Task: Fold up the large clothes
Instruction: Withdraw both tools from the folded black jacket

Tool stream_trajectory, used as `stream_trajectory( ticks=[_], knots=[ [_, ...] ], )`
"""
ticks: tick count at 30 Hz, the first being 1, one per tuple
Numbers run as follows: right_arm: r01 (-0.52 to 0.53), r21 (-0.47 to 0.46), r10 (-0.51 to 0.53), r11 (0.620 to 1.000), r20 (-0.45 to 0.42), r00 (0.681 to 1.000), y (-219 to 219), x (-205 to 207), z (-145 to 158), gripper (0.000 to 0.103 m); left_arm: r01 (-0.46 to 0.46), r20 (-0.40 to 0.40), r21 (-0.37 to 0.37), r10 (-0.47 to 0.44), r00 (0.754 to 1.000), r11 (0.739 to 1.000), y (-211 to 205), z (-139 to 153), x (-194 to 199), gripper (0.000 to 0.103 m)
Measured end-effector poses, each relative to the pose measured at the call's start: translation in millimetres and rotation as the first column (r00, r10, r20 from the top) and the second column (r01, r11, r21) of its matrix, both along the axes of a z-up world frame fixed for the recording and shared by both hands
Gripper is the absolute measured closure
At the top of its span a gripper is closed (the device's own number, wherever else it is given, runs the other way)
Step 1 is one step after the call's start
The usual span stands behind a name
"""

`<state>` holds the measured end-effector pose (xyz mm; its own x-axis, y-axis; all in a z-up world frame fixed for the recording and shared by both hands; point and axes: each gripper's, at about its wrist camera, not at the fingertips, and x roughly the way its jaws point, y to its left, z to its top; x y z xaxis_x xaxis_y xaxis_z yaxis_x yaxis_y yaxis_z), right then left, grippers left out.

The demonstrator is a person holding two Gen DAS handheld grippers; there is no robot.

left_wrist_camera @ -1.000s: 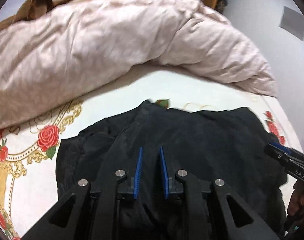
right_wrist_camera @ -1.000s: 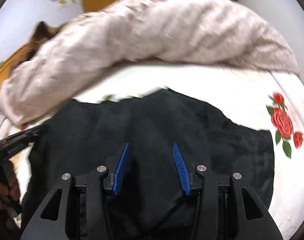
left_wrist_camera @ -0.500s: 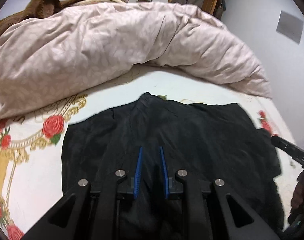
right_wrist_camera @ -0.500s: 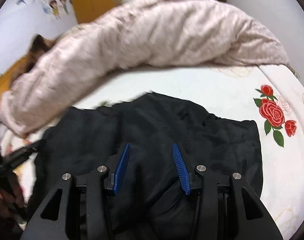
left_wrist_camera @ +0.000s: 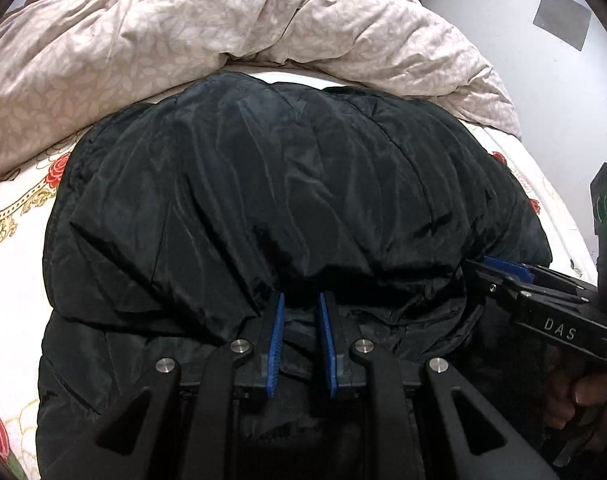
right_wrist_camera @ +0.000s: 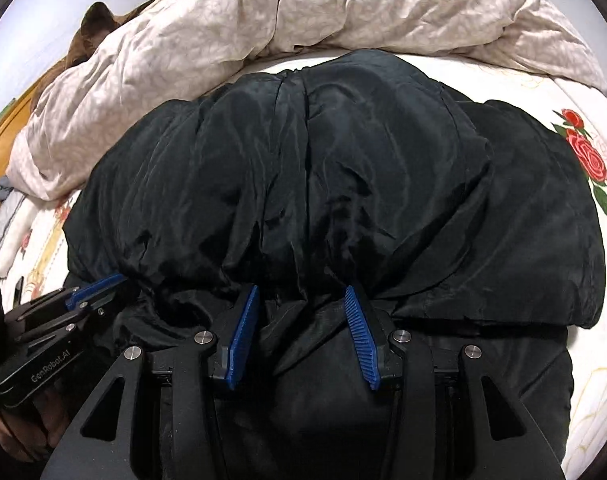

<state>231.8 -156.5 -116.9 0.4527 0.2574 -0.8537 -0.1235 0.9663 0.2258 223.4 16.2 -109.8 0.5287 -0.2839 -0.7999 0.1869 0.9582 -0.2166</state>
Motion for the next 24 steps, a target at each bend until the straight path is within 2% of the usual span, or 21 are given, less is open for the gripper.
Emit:
stream_trajectory(
  ticks=[9,14,24],
  knots=[
    [0.019,0.023,-0.019,1.000,-0.018,1.000,-8,-1,12,0.058,-0.014,-0.013,0.016,0.014,1.000,1.000,1,9,-4,0.084],
    [0.028,0.025,-0.029,0.999,0.009,1.000,-15,-23,33,0.058,-0.019,-0.001,0.028,0.019,1.000,0.999,3,27,-16,0.084],
    [0.040,0.021,-0.042,0.999,0.073,0.996,-25,-89,78,0.057,-0.019,0.051,0.057,0.016,0.999,0.998,7,61,-73,0.084]
  ],
)
